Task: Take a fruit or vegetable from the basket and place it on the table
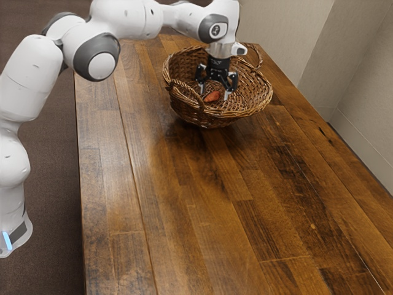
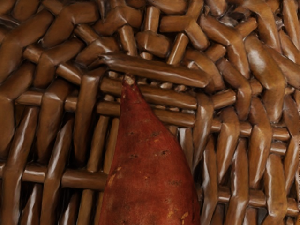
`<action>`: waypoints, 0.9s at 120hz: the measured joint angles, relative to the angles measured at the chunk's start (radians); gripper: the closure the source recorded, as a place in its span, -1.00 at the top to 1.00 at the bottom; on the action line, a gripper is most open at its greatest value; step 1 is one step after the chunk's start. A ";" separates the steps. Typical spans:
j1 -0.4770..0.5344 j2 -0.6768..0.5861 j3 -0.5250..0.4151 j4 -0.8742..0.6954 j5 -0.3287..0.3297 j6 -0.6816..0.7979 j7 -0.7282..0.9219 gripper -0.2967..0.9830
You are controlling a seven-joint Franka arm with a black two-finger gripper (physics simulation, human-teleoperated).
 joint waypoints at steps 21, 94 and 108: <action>0.000 0.011 0.000 0.000 0.001 0.009 -0.007 0.25; 0.000 0.007 -0.001 0.001 0.036 0.035 -0.023 -0.27; -0.006 -0.012 -0.001 0.001 0.041 0.036 -0.025 -0.30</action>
